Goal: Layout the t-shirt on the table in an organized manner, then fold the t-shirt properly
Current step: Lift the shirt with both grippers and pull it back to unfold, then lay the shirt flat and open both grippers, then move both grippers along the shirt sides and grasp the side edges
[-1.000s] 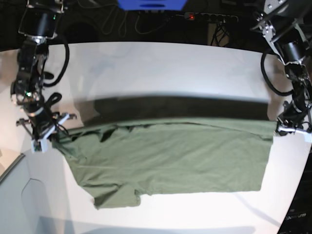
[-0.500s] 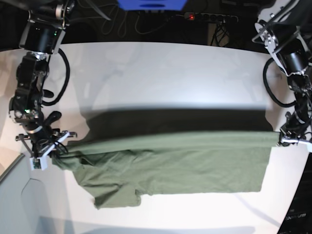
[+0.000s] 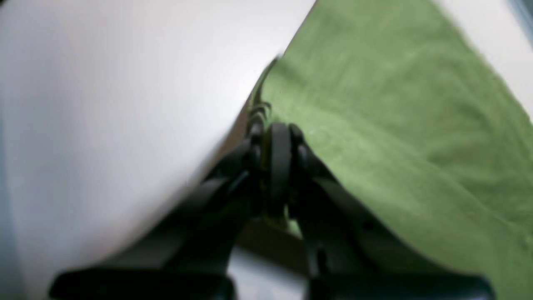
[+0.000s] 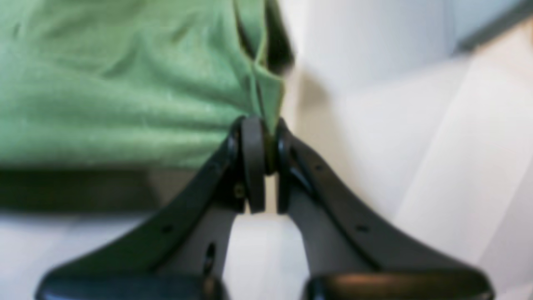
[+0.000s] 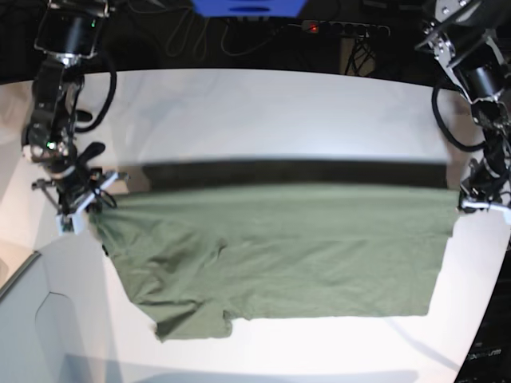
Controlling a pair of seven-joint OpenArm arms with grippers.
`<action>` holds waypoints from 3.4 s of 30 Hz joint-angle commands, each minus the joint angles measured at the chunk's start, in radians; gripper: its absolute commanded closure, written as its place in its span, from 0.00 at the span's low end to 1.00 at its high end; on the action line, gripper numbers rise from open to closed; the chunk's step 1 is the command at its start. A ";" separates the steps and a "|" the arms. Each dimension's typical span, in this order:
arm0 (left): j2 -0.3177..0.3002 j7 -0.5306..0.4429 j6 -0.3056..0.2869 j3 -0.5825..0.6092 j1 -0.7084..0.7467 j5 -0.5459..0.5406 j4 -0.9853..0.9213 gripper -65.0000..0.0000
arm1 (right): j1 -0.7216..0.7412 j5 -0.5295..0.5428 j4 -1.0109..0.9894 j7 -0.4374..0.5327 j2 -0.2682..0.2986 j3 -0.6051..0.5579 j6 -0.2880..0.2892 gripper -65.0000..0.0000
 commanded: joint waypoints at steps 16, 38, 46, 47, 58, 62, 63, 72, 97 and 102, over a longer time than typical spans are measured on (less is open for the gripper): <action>0.067 -0.031 -0.003 -0.098 0.198 -0.013 0.128 1.00 | -0.372 0.007 0.129 0.242 -0.043 0.041 0.000 1.00; 0.098 -0.031 -0.092 -0.103 0.362 -0.012 0.260 1.00 | -0.540 0.007 0.028 0.429 -0.113 0.136 0.001 1.00; 0.101 -0.033 -0.100 -0.103 0.396 -0.010 0.260 1.00 | -0.563 0.007 0.028 0.455 -0.132 0.136 0.001 1.00; 0.102 -0.033 -0.100 -0.103 0.398 -0.005 0.260 1.00 | -0.563 0.007 0.028 0.455 -0.132 0.138 0.001 1.00; 0.102 -0.033 -0.101 -0.103 0.453 -0.009 0.305 1.00 | -0.559 0.007 0.029 0.455 -0.130 0.138 0.001 1.00; 0.102 -0.033 -0.101 -0.103 0.453 -0.002 0.306 1.00 | -0.563 0.007 0.032 0.461 -0.130 0.138 0.001 1.00; 0.102 -0.033 -0.101 -0.103 0.453 -0.001 0.306 1.00 | -0.563 0.007 0.032 0.461 -0.130 0.138 0.001 1.00; 0.094 -0.031 -0.097 -0.103 0.453 -0.001 0.306 0.96 | -0.566 0.007 0.032 0.452 -0.130 0.136 0.069 0.92; 0.093 -0.031 -0.097 -0.103 0.441 -0.001 0.469 0.56 | -0.382 0.002 0.172 0.449 -0.173 0.248 0.099 0.44; 0.075 -0.031 -0.091 -0.097 0.325 0.002 0.457 0.49 | -0.185 0.001 0.123 0.386 -0.156 0.233 0.099 0.39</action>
